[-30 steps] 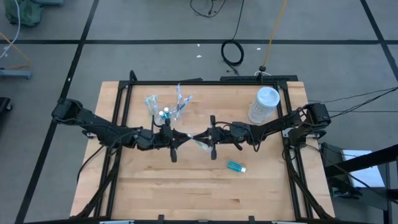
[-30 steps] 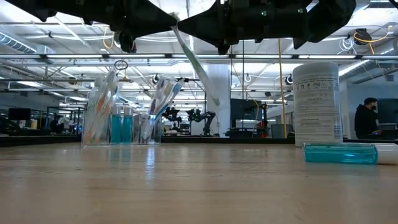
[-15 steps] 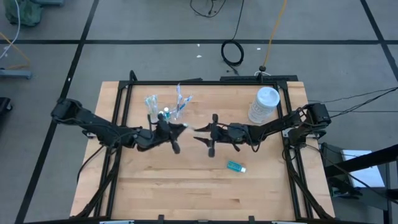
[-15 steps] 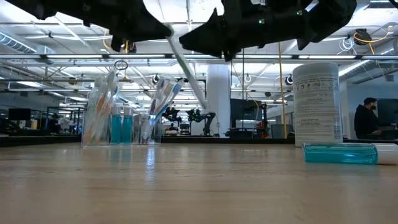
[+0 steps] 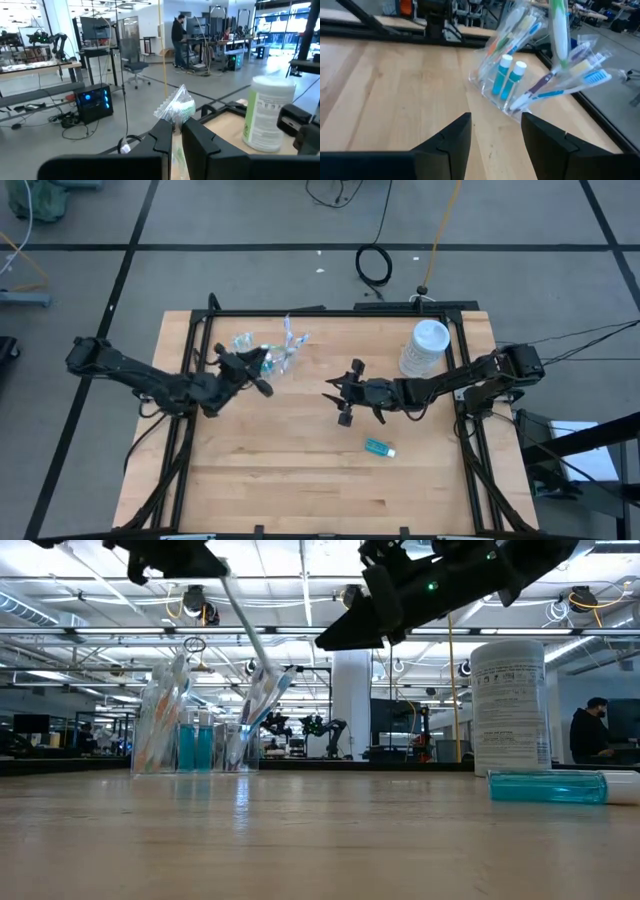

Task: Pick & Place toothbrushing station
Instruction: Put the green toothbrush into the transparent organizer

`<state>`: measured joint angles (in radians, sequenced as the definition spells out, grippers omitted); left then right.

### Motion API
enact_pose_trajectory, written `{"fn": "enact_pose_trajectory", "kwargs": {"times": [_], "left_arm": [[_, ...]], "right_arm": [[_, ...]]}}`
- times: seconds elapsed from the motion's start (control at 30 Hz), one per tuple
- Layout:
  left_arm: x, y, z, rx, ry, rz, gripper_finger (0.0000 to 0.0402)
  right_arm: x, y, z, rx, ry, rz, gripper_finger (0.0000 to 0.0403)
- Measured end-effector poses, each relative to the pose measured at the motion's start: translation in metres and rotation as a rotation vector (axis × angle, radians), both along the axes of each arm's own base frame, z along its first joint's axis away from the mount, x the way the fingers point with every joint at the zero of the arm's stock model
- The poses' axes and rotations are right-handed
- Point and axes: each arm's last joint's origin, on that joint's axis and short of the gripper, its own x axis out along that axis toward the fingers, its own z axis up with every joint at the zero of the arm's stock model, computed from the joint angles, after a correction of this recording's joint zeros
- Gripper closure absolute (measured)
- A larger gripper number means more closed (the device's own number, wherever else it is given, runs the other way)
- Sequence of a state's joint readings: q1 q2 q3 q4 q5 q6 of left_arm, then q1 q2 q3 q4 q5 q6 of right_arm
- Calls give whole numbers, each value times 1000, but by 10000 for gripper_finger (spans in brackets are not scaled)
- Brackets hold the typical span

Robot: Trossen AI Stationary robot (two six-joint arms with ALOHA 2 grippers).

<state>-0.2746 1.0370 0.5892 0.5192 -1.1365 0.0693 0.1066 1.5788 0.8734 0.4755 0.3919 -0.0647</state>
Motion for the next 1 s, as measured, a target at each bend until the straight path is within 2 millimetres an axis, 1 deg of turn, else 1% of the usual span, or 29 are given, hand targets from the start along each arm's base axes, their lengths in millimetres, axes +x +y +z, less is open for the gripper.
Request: {"fn": "enact_pose_trajectory", "kwargs": {"times": [0.1,0.2,0.27,0.37,0.53,0.77,1.0], "left_arm": [[-11,3,7,-25,-28,-1,376],[-21,6,9,-57,-38,-2,376],[-26,8,8,-75,-29,3,376],[-28,15,2,-97,-4,29,376],[-25,29,-11,-174,36,35,376],[-12,52,-39,-303,157,54,376],[4,71,-59,-364,241,38,376]], "right_arm": [[-1,0,2,10,-8,-2,237],[-1,0,1,29,0,-8,237],[-1,0,1,29,-1,-9,238],[-1,0,1,28,-3,-8,238],[-1,0,1,46,-10,-14,238],[-1,0,1,48,-9,-14,238],[-1,0,1,48,-10,-14,238]]}}
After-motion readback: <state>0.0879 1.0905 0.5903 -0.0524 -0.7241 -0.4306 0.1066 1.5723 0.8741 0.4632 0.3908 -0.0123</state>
